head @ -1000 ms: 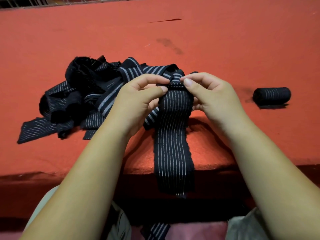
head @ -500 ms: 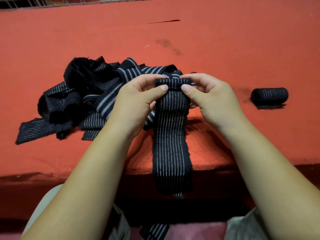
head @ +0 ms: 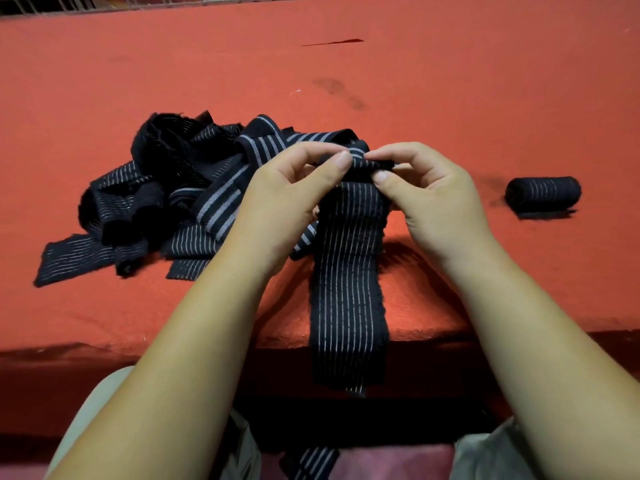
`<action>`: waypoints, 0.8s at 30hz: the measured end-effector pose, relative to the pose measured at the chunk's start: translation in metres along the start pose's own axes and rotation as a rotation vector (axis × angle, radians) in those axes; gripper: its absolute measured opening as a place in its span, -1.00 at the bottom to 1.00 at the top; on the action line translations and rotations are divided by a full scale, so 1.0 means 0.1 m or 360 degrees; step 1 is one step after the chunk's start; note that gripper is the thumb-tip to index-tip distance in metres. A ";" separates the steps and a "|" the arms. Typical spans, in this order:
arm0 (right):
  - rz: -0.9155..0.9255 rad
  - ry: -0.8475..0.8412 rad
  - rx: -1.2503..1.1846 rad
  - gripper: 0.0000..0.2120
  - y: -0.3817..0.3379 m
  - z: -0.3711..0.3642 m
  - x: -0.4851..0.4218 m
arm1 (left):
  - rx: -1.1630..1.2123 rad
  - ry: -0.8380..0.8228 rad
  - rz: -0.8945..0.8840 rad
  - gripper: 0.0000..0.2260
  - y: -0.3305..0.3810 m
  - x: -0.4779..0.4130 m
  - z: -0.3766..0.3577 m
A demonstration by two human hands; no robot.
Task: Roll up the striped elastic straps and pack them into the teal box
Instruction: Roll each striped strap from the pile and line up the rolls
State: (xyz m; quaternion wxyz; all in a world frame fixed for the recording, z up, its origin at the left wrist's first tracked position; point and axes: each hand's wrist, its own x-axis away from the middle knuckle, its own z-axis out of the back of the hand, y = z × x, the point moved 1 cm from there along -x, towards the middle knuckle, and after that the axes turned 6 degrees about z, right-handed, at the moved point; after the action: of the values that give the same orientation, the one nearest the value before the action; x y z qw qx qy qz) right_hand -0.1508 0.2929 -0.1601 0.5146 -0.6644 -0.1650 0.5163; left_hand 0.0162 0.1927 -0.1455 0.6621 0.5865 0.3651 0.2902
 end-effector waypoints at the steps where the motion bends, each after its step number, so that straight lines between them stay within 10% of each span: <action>1: -0.0003 -0.0001 0.0000 -0.75 0.00 -0.01 0.00 | 0.0006 0.0013 -0.0001 -0.85 -0.01 0.00 0.00; 24: -0.0145 -0.0097 0.0039 -0.83 0.06 0.04 0.00 | 0.0074 -0.0033 0.0059 -0.80 -0.09 -0.01 0.08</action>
State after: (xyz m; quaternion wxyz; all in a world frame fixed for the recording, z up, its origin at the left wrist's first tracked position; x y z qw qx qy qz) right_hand -0.1562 0.2920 -0.1649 0.5404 -0.6338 -0.2042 0.5144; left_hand 0.0220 0.1861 -0.1542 0.6465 0.6114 0.3540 0.2879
